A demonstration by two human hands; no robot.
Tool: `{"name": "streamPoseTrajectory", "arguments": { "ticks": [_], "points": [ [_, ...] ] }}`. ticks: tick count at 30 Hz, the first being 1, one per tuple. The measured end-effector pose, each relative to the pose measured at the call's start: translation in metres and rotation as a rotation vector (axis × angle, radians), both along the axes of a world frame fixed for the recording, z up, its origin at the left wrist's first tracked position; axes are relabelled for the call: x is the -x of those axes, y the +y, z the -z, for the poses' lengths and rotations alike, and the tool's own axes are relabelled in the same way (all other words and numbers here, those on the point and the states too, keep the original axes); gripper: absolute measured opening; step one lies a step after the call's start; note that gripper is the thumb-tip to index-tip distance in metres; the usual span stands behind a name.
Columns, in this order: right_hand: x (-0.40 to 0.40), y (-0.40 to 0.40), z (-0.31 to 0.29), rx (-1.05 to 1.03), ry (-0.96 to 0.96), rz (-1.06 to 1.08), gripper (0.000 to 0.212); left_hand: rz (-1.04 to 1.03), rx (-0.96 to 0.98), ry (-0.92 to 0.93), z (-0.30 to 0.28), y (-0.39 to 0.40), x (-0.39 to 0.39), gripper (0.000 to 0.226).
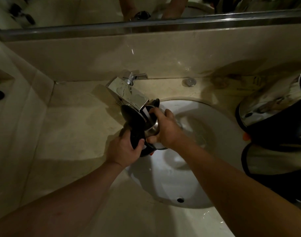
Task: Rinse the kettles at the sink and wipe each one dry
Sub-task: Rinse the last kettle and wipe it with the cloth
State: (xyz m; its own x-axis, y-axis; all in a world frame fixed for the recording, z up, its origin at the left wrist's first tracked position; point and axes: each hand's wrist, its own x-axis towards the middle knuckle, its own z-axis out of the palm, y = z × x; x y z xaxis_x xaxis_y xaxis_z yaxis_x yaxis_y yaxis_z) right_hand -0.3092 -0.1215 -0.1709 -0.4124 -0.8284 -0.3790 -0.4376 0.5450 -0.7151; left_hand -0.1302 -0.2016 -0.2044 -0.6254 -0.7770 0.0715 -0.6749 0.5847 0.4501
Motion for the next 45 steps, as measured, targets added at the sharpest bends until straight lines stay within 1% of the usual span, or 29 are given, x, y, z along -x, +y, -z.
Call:
{"name": "streamPoseTrajectory", "arguments": {
  "ticks": [4, 7, 15, 23, 27, 33, 38, 45],
  "points": [
    [-0.001, -0.0006, 0.0024, 0.006, 0.01, 0.01, 0.11, 0.001, -0.02, 0.009, 0.0023, -0.0008, -0.0004, 0.062],
    [-0.0015, -0.0017, 0.0045, 0.015, 0.0, 0.025, 0.113, 0.011, -0.017, 0.011, 0.0025, -0.0015, -0.0008, 0.057],
    [-0.0001, -0.0012, 0.0057, 0.018, 0.008, 0.022, 0.111, -0.005, -0.014, 0.006, 0.0017, -0.0007, 0.0, 0.052],
    [-0.0016, -0.0002, 0.0072, 0.034, 0.004, 0.031, 0.109, -0.013, -0.037, 0.018, 0.0021, -0.0019, -0.0005, 0.052],
    [-0.002, -0.0008, 0.0072, 0.039, 0.002, 0.035, 0.108, 0.004, -0.022, 0.044, 0.002, -0.0019, -0.0007, 0.056],
    [-0.0018, 0.0002, 0.0077, 0.044, 0.006, 0.037, 0.109, -0.002, -0.025, 0.032, 0.0002, -0.0016, 0.0012, 0.051],
    [-0.002, 0.0013, 0.0091, 0.063, -0.01, 0.036, 0.109, 0.014, -0.013, 0.058, -0.0011, -0.001, 0.0017, 0.059],
    [-0.0029, 0.0009, 0.0096, 0.057, 0.003, 0.039, 0.108, 0.043, 0.038, 0.069, -0.0002, -0.0027, 0.0011, 0.047]
  ]
}}
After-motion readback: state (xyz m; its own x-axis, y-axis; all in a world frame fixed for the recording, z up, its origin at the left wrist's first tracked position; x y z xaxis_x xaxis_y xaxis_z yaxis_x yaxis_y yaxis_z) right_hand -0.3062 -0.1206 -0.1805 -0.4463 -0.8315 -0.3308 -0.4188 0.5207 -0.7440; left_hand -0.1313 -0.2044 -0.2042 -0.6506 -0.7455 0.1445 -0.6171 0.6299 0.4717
